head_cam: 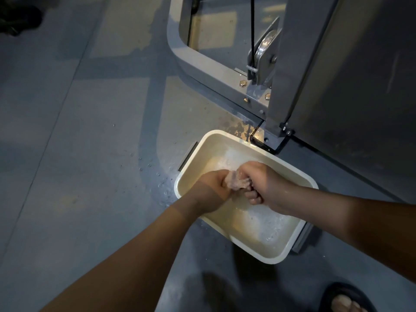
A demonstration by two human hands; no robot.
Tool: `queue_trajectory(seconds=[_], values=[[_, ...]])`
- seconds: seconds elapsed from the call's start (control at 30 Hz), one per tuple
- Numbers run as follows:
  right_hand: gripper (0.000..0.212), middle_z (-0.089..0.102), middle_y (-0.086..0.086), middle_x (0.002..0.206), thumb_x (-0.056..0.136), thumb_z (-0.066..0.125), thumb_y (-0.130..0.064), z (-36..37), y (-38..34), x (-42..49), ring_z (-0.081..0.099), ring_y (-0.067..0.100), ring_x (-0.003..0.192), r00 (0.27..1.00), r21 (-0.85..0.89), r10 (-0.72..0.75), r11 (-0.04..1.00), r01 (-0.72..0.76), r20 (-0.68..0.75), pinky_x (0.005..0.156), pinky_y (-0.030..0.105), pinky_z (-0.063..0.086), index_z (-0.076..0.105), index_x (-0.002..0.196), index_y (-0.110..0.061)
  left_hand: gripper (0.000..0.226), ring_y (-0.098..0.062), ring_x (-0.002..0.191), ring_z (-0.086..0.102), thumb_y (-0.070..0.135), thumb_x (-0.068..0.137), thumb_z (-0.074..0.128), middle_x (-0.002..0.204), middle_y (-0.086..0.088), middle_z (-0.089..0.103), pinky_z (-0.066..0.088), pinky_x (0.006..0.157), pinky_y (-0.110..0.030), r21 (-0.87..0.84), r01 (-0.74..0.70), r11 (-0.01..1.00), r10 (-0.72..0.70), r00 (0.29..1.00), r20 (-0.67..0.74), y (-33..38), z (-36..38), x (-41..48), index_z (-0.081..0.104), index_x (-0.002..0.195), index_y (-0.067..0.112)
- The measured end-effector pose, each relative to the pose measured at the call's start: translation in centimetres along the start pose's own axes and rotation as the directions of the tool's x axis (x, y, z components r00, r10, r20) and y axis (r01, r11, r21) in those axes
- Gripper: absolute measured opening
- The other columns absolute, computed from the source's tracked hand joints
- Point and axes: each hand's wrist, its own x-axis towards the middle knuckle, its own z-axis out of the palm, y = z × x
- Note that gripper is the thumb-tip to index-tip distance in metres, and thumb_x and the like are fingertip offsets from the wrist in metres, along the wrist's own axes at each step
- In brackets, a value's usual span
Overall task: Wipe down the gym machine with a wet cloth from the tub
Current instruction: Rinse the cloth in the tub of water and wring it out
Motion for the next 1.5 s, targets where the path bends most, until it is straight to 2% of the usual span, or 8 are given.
queue_trajectory(seconds=[0.3, 0.43, 0.77, 0.87, 1.0, 1.1, 1.4, 1.5], values=[[0.023, 0.06, 0.01, 0.082, 0.101, 0.043, -0.022, -0.8, 0.8, -0.9, 0.054, 0.019, 0.072, 0.952, 0.071, 0.184, 0.976, -0.207, 0.243, 0.063, 0.03, 0.049, 0.062, 0.1, -0.009, 0.038, -0.032, 0.104, 0.073, -0.011, 0.093, 0.063, 0.123, -0.027, 0.064, 0.061, 0.088, -0.035, -0.831, 0.264, 0.49, -0.163, 0.964, 0.21, 0.1, -1.3, -1.5, 0.05, 0.123, 0.009], [0.027, 0.059, 0.02, 0.099, 0.102, 0.042, 0.0, -1.8, -0.5, -0.8, 0.058, 0.02, 0.076, 0.941, 0.232, 0.159, 0.944, -0.233, 0.297, 0.068, 0.027, 0.053, 0.055, 0.124, 0.008, 0.045, -0.016, 0.104, 0.065, 0.014, 0.089, 0.079, 0.122, -0.002, 0.064, 0.056, 0.082, -0.018, -0.157, 0.003, 0.988, -0.002, 1.0, 0.011, 0.9, -2.4, -1.9, 0.055, 0.127, 0.015], [0.019, 0.05, 0.01, 0.079, 0.073, 0.045, 0.004, -0.8, -2.6, -1.3, 0.047, 0.02, 0.072, 0.825, 0.135, 0.198, 0.94, -0.313, 0.529, 0.073, 0.032, 0.051, 0.053, 0.085, -0.008, 0.099, -0.014, 0.096, 0.048, 0.002, 0.086, 0.064, 0.14, -0.001, 0.03, 0.043, 0.078, -0.022, 0.519, -0.292, 0.803, 0.186, 0.951, 0.248, 0.3, -3.3, -2.6, 0.003, 0.163, 0.015], [0.014, 0.043, 0.005, 0.074, 0.078, 0.059, -0.005, -0.3, -1.7, -0.9, 0.042, 0.014, 0.063, 0.863, -0.207, 0.223, 0.968, -0.142, 0.454, 0.061, 0.027, 0.045, 0.052, 0.087, -0.012, 0.058, -0.028, 0.089, 0.056, -0.004, 0.078, 0.061, 0.119, -0.015, 0.048, 0.049, 0.068, -0.035, 0.632, -0.377, 0.678, 0.349, 0.921, 0.175, -1.2, -1.7, -2.0, 0.048, 0.135, 0.003], [0.024, 0.048, 0.0, 0.065, 0.088, 0.06, -0.022, 0.5, -0.6, -0.2, 0.052, 0.019, 0.061, 0.888, -0.848, -0.135, 0.263, 0.461, 0.44, 0.054, 0.026, 0.042, 0.046, 0.07, -0.016, 0.016, -0.034, 0.08, 0.063, 0.001, 0.088, 0.062, 0.096, -0.016, 0.061, 0.038, 0.063, -0.033, 0.704, -0.29, 0.648, 0.326, 0.941, 0.088, 0.1, -1.5, -1.3, 0.06, 0.104, 0.004], [0.018, 0.063, 0.001, 0.084, 0.099, 0.051, -0.033, 0.7, -1.5, -0.4, 0.063, 0.025, 0.08, 0.838, -0.872, -0.251, -0.221, 0.437, 0.484, 0.067, 0.028, 0.044, 0.057, 0.086, -0.021, 0.014, -0.023, 0.082, 0.06, 0.018, 0.097, 0.059, 0.092, -0.002, 0.063, 0.045, 0.073, -0.03, 0.755, -0.085, 0.65, 0.057, 0.996, 0.063, 1.7, -1.3, -0.8, 0.068, 0.106, 0.015], [0.015, 0.057, 0.007, 0.102, 0.101, 0.049, -0.017, -0.4, 0.4, -0.4, 0.062, 0.027, 0.091, 0.777, -0.906, -0.467, -0.248, 0.343, 0.422, 0.063, 0.035, 0.037, 0.054, 0.115, -0.013, 0.02, -0.016, 0.046, 0.03, -0.002, 0.08, 0.063, 0.059, -0.006, 0.037, 0.025, 0.046, -0.023, -0.01, 0.38, 0.925, -0.349, 0.858, 0.378, 3.4, -1.4, -0.6, 0.05, 0.069, 0.009], [0.004, 0.05, 0.004, 0.094, 0.099, 0.053, -0.021, -0.8, 0.2, 0.0, 0.058, 0.024, 0.083, 0.849, -0.949, -0.426, -0.123, 0.289, 0.314, 0.062, 0.034, 0.04, 0.053, 0.099, -0.017, 0.014, -0.017, 0.052, 0.046, 0.014, 0.091, 0.063, 0.064, -0.003, 0.05, 0.034, 0.05, -0.024, 0.145, 0.189, 0.971, -0.219, 0.949, 0.228, 2.8, -0.5, -0.6, 0.055, 0.081, 0.011]])
